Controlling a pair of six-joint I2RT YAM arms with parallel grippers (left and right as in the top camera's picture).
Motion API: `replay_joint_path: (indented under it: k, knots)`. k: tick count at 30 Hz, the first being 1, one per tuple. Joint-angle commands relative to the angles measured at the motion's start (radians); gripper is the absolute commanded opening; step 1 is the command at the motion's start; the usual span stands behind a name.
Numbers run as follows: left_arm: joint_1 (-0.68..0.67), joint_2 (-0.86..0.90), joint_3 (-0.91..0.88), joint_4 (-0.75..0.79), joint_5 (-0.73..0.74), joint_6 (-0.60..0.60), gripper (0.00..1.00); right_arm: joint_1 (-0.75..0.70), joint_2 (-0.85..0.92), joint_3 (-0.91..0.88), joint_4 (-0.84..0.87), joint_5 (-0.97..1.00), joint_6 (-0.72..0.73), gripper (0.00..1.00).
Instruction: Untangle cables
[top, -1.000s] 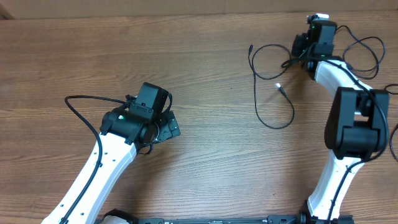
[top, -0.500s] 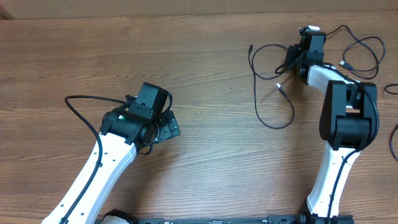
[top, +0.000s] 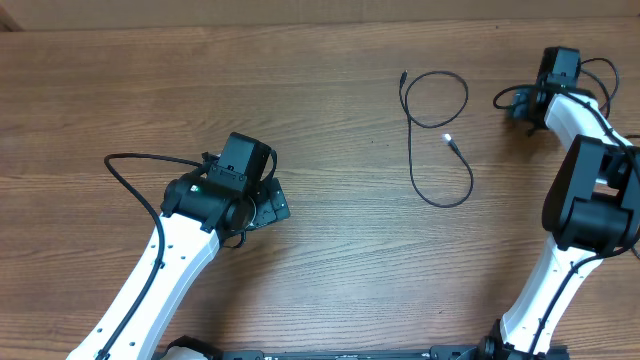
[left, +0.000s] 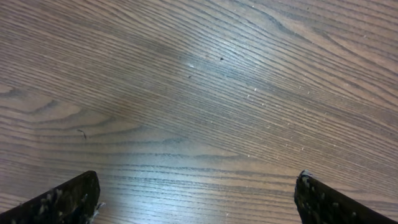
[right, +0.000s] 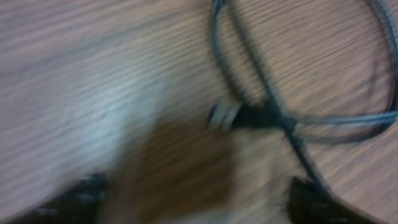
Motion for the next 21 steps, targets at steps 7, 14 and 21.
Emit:
replay_joint_path:
  k: [7, 14, 21]
  knots:
    - [0.003, -0.008, -0.006, 0.000, -0.016, -0.014, 0.99, 0.222, -0.237, 0.072, -0.280, -0.227, 0.123, 1.00]
    - [0.003, -0.008, -0.006, 0.000, -0.016, -0.014, 0.99, 0.321, -0.228, -0.015, -0.431, -0.292, -0.029, 0.93]
    - [0.003, -0.008, -0.006, 0.000, -0.016, -0.014, 0.99, 0.312, -0.227, -0.194, -0.335, -0.246, -0.111, 0.75]
